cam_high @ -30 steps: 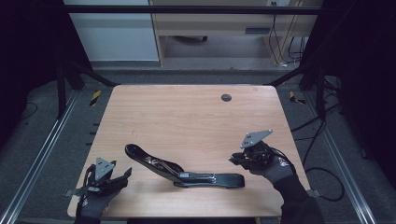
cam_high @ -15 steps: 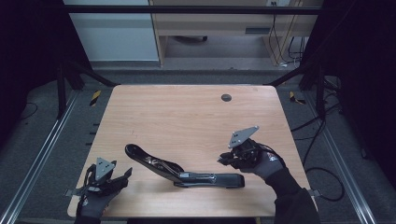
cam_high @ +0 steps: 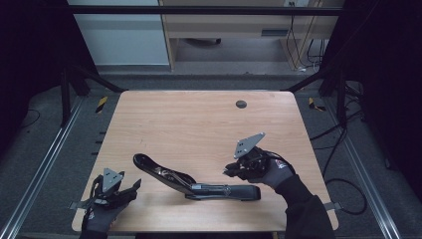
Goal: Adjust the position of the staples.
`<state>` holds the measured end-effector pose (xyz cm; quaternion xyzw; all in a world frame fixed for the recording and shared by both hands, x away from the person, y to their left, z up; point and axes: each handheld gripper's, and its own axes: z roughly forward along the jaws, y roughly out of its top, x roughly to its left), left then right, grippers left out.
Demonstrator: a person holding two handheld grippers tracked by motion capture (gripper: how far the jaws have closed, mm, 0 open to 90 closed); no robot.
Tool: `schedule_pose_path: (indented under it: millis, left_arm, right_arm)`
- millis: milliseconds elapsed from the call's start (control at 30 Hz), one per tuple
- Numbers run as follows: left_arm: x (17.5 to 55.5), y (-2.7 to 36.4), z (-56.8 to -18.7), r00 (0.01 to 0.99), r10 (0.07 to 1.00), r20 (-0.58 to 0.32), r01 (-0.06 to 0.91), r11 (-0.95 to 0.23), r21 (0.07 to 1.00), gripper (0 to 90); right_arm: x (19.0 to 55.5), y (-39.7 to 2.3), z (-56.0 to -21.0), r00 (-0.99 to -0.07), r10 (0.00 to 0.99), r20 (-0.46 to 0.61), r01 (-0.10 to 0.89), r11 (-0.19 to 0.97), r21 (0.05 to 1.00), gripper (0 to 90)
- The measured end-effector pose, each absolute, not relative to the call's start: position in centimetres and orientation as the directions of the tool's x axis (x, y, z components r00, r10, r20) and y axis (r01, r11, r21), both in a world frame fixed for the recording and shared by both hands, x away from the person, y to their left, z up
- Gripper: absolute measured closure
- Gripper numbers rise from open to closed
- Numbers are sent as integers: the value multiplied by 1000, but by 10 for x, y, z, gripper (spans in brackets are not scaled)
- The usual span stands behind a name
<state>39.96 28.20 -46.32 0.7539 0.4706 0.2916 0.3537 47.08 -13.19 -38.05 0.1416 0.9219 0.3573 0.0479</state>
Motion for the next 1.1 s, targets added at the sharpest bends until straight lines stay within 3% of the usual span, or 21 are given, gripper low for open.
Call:
schedule_pose_path:
  millis: [433,1100]
  left_arm:
    - [400,282,-463,390,914,108,503,-310,807,339]
    - [399,281,-463,395,912,110,503,-315,805,339]
  right_arm:
    - [475,-109,-387,-978,208,3,162,754,637,781]
    - [475,-94,-410,-986,165,6,135,791,597,782]
